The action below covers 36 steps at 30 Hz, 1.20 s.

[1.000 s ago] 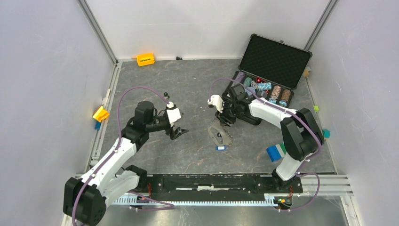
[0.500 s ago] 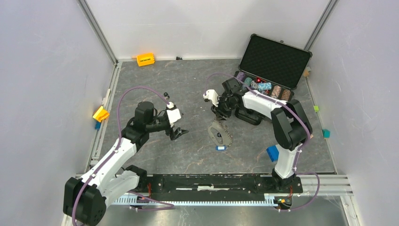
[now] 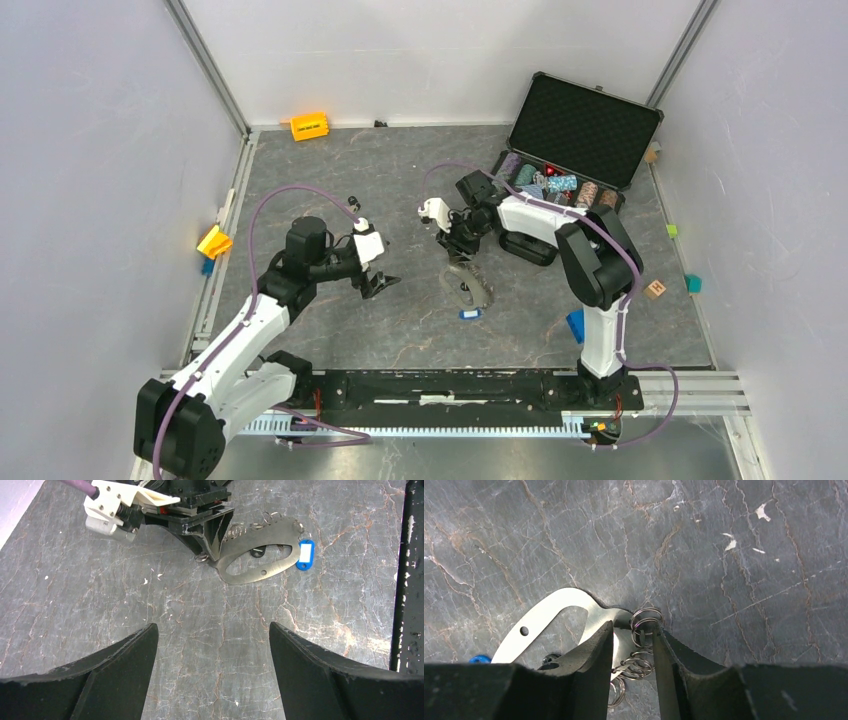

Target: Put the keys on the keyring

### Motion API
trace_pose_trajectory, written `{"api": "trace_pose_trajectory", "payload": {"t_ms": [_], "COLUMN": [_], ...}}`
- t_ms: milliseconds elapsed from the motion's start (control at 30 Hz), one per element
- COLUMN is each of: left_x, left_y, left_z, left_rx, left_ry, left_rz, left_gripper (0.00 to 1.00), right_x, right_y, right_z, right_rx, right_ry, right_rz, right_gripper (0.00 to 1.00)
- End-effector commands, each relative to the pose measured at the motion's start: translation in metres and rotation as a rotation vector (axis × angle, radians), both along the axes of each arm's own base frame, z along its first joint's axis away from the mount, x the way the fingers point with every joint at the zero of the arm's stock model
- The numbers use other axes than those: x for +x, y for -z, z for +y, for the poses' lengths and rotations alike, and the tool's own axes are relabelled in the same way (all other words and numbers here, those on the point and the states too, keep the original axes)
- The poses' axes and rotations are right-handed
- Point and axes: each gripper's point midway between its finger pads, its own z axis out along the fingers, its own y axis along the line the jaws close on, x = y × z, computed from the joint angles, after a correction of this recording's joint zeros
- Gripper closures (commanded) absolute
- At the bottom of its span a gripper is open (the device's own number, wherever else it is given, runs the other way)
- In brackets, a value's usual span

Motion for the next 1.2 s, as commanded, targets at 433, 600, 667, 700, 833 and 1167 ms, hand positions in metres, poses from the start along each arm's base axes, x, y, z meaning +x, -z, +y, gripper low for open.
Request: {"api": "trace_pose_trajectory", "payload": {"t_ms": [433, 600, 667, 700, 833, 1167], "left_x": [-0.004, -0.004, -0.004, -0.003, -0.003, -0.002], "left_y": [-0.004, -0.003, -0.003, -0.003, -0.003, -0.003], "left_z": [-0.001, -0.001, -0.001, -0.001, -0.001, 0.000], "left_rx": [0.006, 0.007, 0.008, 0.008, 0.010, 0.010], "left_ry": [0.039, 0.040, 0.040, 0.039, 0.040, 0.028], "left_rz": [-0.061, -0.062, -0.060, -0.063, -0.063, -0.063], "left_gripper": [0.12, 0.11, 0.11, 0.11, 0.11, 0.11], "right_x": [0.025, 0.026, 0.023, 0.021, 0.013, 0.023], "right_y": [-0.010, -0.021, -0.029, -0.033, -0.053, -0.054], "right_z": [0.009, 0.011, 0.013, 0.013, 0.019, 0.022], "right_rx": [-0.018, 0.003, 0.025, 0.037, 0.109, 0.122], "right_ry": [0.050, 0.047, 0.033, 0.027, -0.015, 0.075], "right_rz": [-0.111, -0.132, -0.143, -0.146, -0.167, -0.176], "right_gripper": [0.91, 1.00, 1.00, 1.00, 1.00, 0.75]}}
